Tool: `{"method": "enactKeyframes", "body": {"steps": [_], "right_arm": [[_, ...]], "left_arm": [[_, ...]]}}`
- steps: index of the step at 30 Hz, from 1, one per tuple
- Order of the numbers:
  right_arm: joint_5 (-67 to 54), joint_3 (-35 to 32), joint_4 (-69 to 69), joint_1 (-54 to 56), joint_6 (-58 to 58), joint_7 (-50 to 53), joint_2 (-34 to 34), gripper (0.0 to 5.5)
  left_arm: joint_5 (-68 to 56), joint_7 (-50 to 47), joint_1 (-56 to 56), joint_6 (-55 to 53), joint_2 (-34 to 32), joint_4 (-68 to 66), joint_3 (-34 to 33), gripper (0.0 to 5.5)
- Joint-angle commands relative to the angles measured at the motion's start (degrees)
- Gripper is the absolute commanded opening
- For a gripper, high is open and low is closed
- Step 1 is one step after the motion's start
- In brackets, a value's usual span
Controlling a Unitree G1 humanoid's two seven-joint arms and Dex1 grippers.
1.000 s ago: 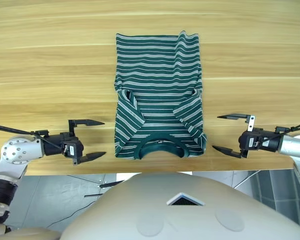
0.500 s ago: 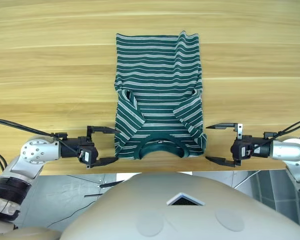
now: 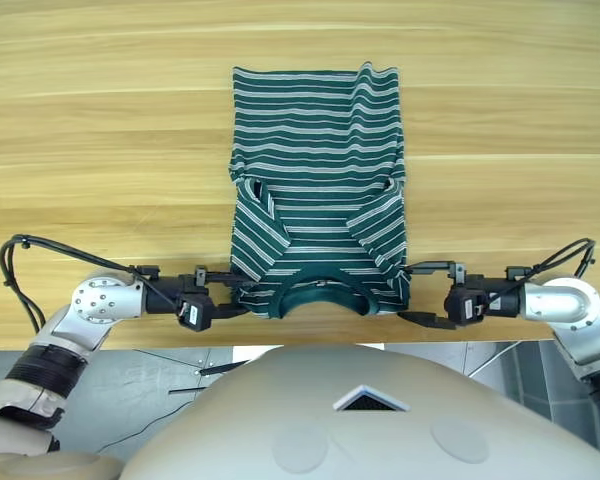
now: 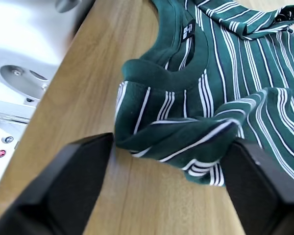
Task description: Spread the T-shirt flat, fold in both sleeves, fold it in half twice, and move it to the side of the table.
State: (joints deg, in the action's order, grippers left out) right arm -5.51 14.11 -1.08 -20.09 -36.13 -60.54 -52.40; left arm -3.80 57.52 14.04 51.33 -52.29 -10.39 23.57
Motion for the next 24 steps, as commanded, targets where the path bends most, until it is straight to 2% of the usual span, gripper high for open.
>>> {"method": "enactKeyframes", "body": {"steps": [1,8,10,18,24], "right_arm": [[1.44,0.46,-0.97,0.31,0.87,0.44,0.24,3.04],[1.83,0.57,-1.16,0.68,1.03,0.9,0.67,1.74],[1.94,0.61,-1.05,0.77,1.01,1.0,0.78,1.41],[2.26,0.88,-1.12,0.98,1.09,0.93,1.5,0.19],[2.12,0.85,-1.2,1.09,1.03,0.78,1.52,0.09]], "left_arm": [[6.02,0.2,0.97,-2.94,-0.41,-3.81,1.22,1.47],[5.22,0.32,1.0,-2.58,-0.67,-3.94,1.66,0.31],[4.79,0.45,1.01,-2.69,-0.85,-3.54,1.65,0.13],[3.66,0.51,0.67,-2.14,-0.55,-3.82,1.48,0.1],[1.54,1.38,0.38,-2.54,-0.69,-1.84,1.63,0.1]]}}
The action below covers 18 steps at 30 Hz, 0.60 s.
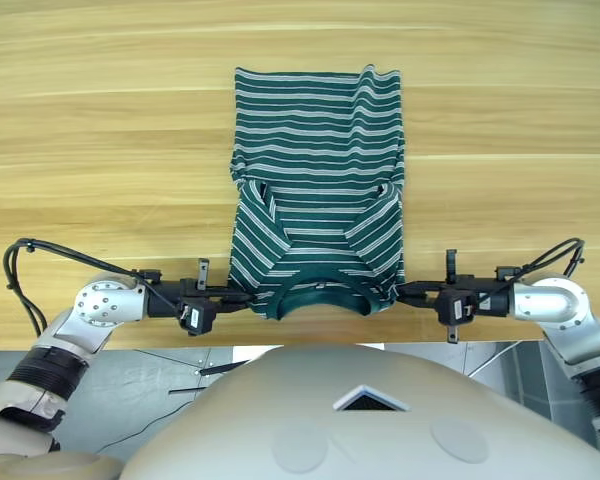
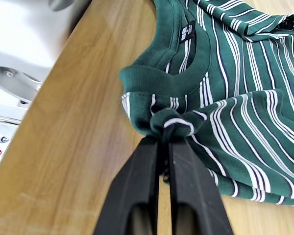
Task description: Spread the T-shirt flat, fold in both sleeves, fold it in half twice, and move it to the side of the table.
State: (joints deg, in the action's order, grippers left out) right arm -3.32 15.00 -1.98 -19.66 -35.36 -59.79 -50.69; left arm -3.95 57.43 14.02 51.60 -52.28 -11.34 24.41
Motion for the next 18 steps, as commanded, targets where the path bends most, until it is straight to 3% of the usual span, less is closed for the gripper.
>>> {"method": "enactKeyframes", "body": {"steps": [1,18], "right_arm": [[-0.45,-0.19,-0.58,0.61,0.16,-0.1,-0.41,0.09],[-11.61,-8.89,-8.9,-11.96,-4.98,-3.69,-8.75,0.09]], "left_arm": [[1.1,1.72,0.53,-2.93,-0.85,-0.18,0.76,0.1],[-10.47,1.4,11.59,-2.95,-9.43,16.79,-7.57,0.1]]}}
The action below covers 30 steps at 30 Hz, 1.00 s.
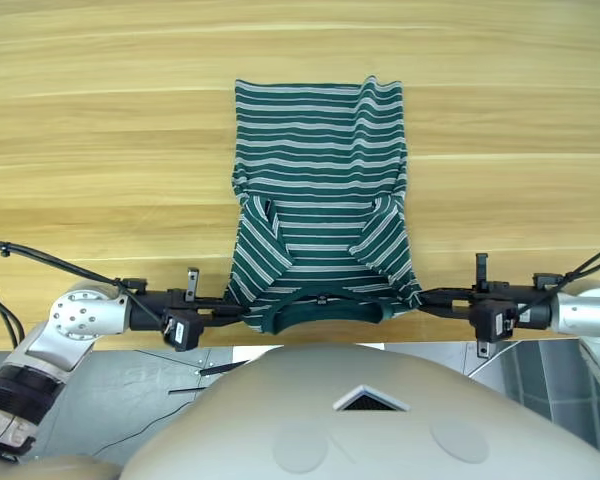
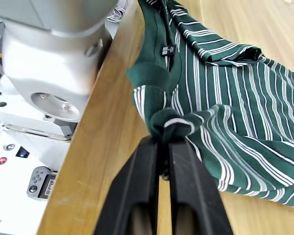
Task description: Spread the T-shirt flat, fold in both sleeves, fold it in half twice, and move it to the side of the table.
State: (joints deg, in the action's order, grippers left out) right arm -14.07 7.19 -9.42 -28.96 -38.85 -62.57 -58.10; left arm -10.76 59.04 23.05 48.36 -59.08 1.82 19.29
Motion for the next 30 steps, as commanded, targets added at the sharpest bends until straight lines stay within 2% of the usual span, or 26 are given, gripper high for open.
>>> {"method": "enactKeyframes", "body": {"steps": [1,8,13,18,23,30], "right_arm": [[-1.29,-1.23,-2.0,-4.0,-2.12,-1.21,-1.66,0.09],[-3.53,-3.73,-4.26,-8.58,-4.59,-2.14,-3.34,0.09],[-7.21,-7.76,-6.27,-8.17,-4.88,-1.59,-3.43,0.09],[-11.53,-13.37,-7.1,0.61,-0.15,3.41,0.17,0.09],[-9.53,-11.99,-6.88,13.28,8.86,11.56,6.81,0.09],[0.61,-7.65,0.27,27.28,16.2,19.73,15.94,0.07]], "left_arm": [[-5.49,-0.01,3.99,0.62,-3.42,5.23,-3.08,0.1],[-21.95,3.69,12.8,3.93,-8.25,15.82,-6.82,0.1],[-28.99,6.66,13.62,3.48,-7.17,18.9,-10.49,0.1],[-28.58,3.42,4.8,-3.37,-1.12,15.15,-14.05,0.1],[-20.46,2.52,-4.6,-8.02,6.34,6.87,-12.94,0.1],[-16.61,-1.06,-17.67,-13.73,15.41,-2.36,-14.54,0.1]]}}
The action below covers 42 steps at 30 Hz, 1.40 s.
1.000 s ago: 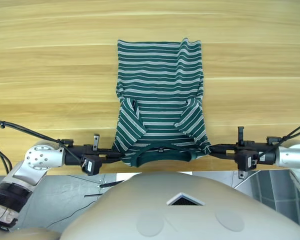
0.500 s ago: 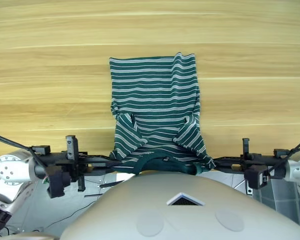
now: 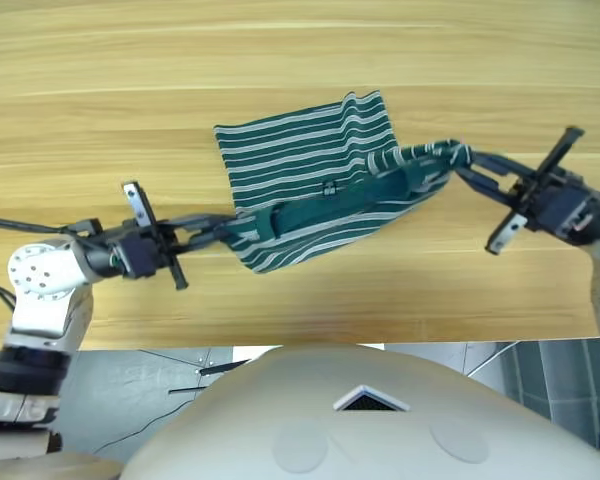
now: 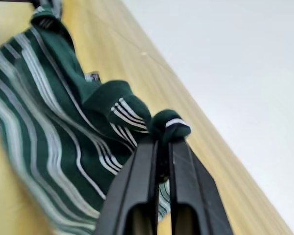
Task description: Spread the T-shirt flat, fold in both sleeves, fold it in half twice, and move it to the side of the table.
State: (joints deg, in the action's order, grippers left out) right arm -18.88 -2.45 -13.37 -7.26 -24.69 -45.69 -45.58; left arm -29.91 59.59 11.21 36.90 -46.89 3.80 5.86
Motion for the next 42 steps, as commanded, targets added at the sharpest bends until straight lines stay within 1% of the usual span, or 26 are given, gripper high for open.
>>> {"method": "enactKeyframes", "body": {"steps": [1,5,10,14,16,20,23,25,30,33,37,39,40,41,42], "right_arm": [[7.57,3.15,6.23,7.7,2.44,3.88,5.0,0.07],[14.82,7.24,13.96,13.51,2.38,6.53,9.87,0.07],[19.9,9.46,24.9,20.28,0.68,10.2,15.25,0.07],[25.14,11.03,35.35,25.16,-1.33,14.77,18.35,0.07],[27.11,11.06,40.33,27.23,-1.81,17.66,19.5,0.07],[31.15,12.13,49.8,31.41,-2.88,23.06,21.55,0.07],[34.68,13.66,57.48,33.86,-3.81,27.4,22.93,0.07],[36.58,14.6,63.37,35.83,-4.01,30.61,24.26,0.07],[39.24,16.54,74.11,39.32,-5.32,34.83,27.41,0.07],[40.4,17.4,79.4,40.69,-4.88,37.15,28.62,0.07],[38.4,15.65,83.18,41.61,-5.47,37.44,29.6,0.07],[36.64,14.37,83.95,41.63,-6.38,36.49,29.86,0.07],[35.43,13.4,84.21,41.74,-6.85,35.8,29.88,0.44],[34.3,12.37,84.35,41.84,-7.37,35.03,29.91,0.5],[32.78,11.09,84.43,41.93,-7.83,33.99,29.98,0.74]], "left_arm": [[3.32,-2.25,-8.13,-2.94,4.6,-6.47,-1.33,0.1],[7.73,-5.23,-16.6,-2.83,9.4,-15.45,-2.27,0.1],[16.84,-10.37,-26.94,0.57,14.88,-28.84,-2.11,0.1],[23.38,-14.7,-32.87,4.04,17.34,-40.61,-1.88,0.1],[27.04,-17.51,-36.19,5.56,18.42,-48.39,-1.21,0.1],[33.56,-22.56,-40.43,8.2,20.48,-59.91,0.76,0.1],[38.86,-28.44,-43.95,7.57,21.82,-67.3,2.72,0.1],[43.19,-34.19,-46.35,4.73,22.39,-71.68,4.72,0.1],[50.68,-45.42,-49.36,-0.96,23.52,-77.39,8.52,0.1],[51.95,-48.78,-50.43,-3.58,24.16,-78.89,8.93,0.1],[52.81,-50.88,-50.65,-5.66,24.85,-79.98,9.26,0.1],[51.86,-49.36,-50.52,-6.36,25.19,-80.33,8.64,0.1],[50.94,-47.53,-50.5,-7.15,25.32,-80.57,7.97,0.1],[50.15,-45.85,-50.53,-7.88,25.48,-80.77,7.38,0.38],[49.33,-44.55,-50.62,-9.07,25.67,-80.94,6.63,0.55]]}}
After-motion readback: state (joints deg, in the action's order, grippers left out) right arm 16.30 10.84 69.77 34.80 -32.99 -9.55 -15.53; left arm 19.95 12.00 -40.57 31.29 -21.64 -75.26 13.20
